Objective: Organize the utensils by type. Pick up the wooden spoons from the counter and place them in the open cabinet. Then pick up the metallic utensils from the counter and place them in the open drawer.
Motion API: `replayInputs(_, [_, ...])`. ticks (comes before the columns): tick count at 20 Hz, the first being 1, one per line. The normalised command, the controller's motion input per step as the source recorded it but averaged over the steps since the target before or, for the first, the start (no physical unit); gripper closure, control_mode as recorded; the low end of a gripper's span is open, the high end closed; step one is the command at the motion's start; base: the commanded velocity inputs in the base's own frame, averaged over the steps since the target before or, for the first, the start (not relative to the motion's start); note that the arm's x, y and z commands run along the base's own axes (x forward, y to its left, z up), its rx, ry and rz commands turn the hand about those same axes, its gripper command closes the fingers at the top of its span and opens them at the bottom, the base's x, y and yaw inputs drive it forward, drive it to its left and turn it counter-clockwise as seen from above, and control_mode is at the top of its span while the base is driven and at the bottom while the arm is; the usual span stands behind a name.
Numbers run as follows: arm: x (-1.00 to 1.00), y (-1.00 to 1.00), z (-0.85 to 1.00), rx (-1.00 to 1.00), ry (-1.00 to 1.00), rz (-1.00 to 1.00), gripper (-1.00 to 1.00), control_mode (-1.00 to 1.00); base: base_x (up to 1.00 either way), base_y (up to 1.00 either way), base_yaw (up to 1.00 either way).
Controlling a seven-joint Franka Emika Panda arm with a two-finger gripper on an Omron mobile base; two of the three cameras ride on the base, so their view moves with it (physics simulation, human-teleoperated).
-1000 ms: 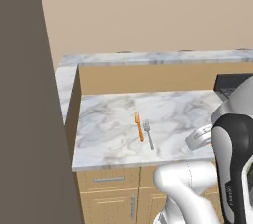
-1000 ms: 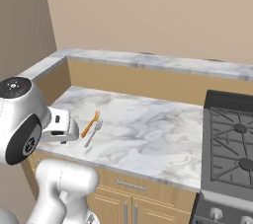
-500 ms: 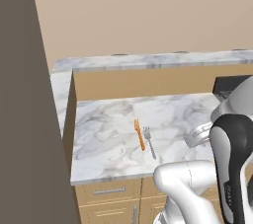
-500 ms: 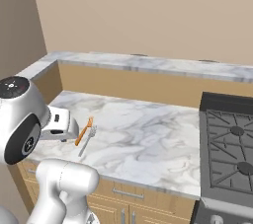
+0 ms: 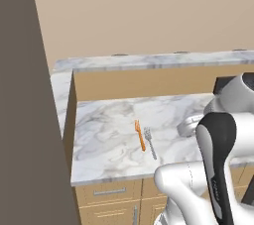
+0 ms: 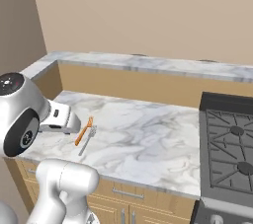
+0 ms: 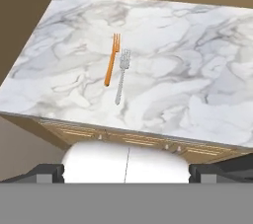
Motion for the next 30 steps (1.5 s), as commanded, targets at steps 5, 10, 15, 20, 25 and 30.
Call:
replayInputs(5, [0.42, 0.0, -0.24, 0.0, 0.05, 0.0, -1.0, -1.0, 0.0, 0.0, 0.0])
replayInputs(10, [0.52, 0.0, -0.4, 0.0, 0.07, 0.0, -1.0, -1.0, 0.0, 0.0, 0.0])
replayInputs(15, [0.29, 0.0, -0.64, -0.02, 0.07, 0.0, -1.0, -1.0, 0.0, 0.0, 0.0])
replayInputs(20, [0.01, 0.03, -0.71, -0.04, 0.0, 0.0, -1.0, -1.0, 0.0, 0.0, 0.0])
replayInputs(25, [0.12, 0.04, -0.42, -0.01, 0.0, 0.0, -1.0, -1.0, 0.0, 0.0, 0.0])
replayInputs(30, [0.3, 0.18, -0.37, -0.01, 0.0, 0.0, -1.0, -1.0, 0.0, 0.0, 0.0])
